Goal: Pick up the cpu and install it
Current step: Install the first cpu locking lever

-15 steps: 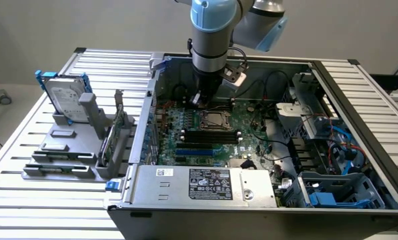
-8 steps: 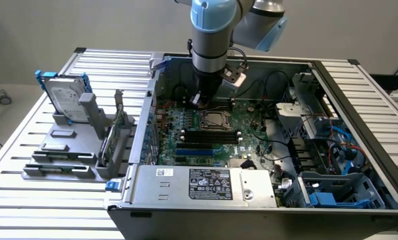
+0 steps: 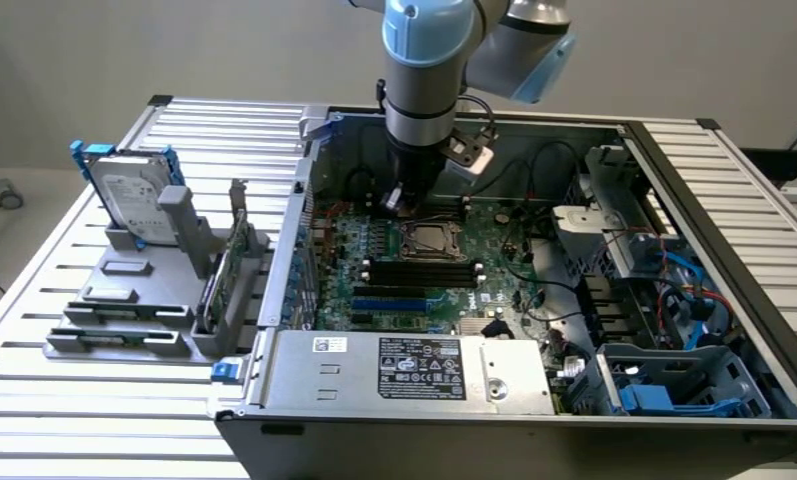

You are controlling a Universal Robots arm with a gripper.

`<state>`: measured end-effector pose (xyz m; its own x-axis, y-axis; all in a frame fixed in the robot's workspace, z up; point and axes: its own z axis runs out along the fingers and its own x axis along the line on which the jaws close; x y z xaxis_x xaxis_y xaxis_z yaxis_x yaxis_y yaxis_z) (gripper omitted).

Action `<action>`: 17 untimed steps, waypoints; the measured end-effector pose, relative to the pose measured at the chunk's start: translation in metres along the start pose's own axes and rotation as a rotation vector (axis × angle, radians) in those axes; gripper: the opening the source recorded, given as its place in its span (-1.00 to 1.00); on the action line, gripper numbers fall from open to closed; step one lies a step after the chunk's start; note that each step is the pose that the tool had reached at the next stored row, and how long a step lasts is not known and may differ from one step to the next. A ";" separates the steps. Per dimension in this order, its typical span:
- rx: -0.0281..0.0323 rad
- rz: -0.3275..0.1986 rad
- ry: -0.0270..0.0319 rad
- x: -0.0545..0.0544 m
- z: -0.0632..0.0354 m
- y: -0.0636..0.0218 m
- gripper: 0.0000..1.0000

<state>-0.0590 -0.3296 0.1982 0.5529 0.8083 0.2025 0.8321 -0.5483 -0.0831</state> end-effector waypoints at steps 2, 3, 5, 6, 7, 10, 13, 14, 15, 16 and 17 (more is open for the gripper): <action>0.0000 0.000 0.0001 0.000 0.0002 0.0005 -0.79; 0.0000 0.000 0.0002 0.000 0.0003 0.0007 -0.79; 0.0000 0.000 0.0002 0.001 0.0005 0.0013 -0.79; 0.0000 0.000 0.0003 0.001 0.0006 0.0016 -0.79; 0.0000 0.000 0.0002 0.001 0.0006 0.0018 -0.79; 0.0000 0.000 0.0001 0.002 0.0008 0.0027 -0.79; 0.0000 0.000 0.0001 0.002 0.0010 0.0037 -0.79; 0.0000 0.000 0.0001 0.002 0.0010 0.0040 -0.79; 0.0000 0.000 0.0000 0.003 0.0010 0.0042 -0.79; 0.0000 0.000 0.0001 0.003 0.0010 0.0044 -0.79; 0.0000 0.000 0.0001 0.003 0.0011 0.0047 -0.79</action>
<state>-0.0534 -0.3296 0.1974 0.5528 0.8083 0.2026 0.8322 -0.5483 -0.0831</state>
